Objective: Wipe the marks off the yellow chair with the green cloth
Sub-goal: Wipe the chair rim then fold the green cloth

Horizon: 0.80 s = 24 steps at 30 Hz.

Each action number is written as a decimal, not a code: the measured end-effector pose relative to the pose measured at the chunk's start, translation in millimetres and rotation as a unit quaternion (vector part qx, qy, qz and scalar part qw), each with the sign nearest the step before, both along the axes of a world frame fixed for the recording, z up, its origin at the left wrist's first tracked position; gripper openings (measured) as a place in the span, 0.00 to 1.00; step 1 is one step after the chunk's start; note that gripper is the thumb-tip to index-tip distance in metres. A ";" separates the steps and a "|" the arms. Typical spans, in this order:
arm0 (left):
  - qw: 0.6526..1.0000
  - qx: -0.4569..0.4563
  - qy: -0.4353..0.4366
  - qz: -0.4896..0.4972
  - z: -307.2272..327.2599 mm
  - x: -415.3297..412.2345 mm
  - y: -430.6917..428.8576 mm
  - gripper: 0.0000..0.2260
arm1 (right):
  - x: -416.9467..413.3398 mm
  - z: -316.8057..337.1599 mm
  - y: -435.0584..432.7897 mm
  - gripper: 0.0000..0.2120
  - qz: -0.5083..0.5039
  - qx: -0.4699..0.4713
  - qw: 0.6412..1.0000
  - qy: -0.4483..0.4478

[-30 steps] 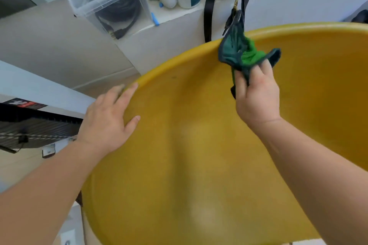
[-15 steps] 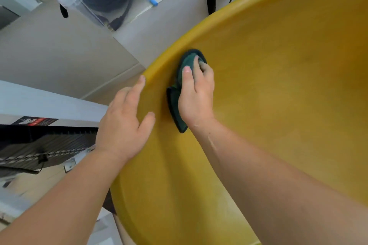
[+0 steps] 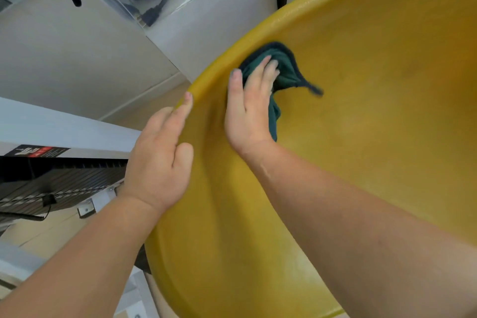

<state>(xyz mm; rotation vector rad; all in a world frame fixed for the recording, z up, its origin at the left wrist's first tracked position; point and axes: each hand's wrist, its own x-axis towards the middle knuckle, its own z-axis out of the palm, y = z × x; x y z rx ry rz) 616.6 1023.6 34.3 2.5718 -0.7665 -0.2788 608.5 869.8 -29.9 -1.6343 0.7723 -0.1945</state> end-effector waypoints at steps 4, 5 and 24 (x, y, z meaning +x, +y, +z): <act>1.000 -0.009 0.008 0.003 1.1 0.2 0.7 0.31 | -51.8 4.0 58.7 0.40 0.177 -0.034 0.984 -0.010; 1.000 -0.015 0.015 0.008 1.6 0.0 0.9 0.31 | -64.7 3.8 69.8 0.40 0.234 -0.046 0.971 0.003; 0.998 -0.053 0.027 0.013 1.1 -2.2 0.5 0.30 | 2.5 4.3 -30.4 0.34 -0.008 -0.025 0.998 0.048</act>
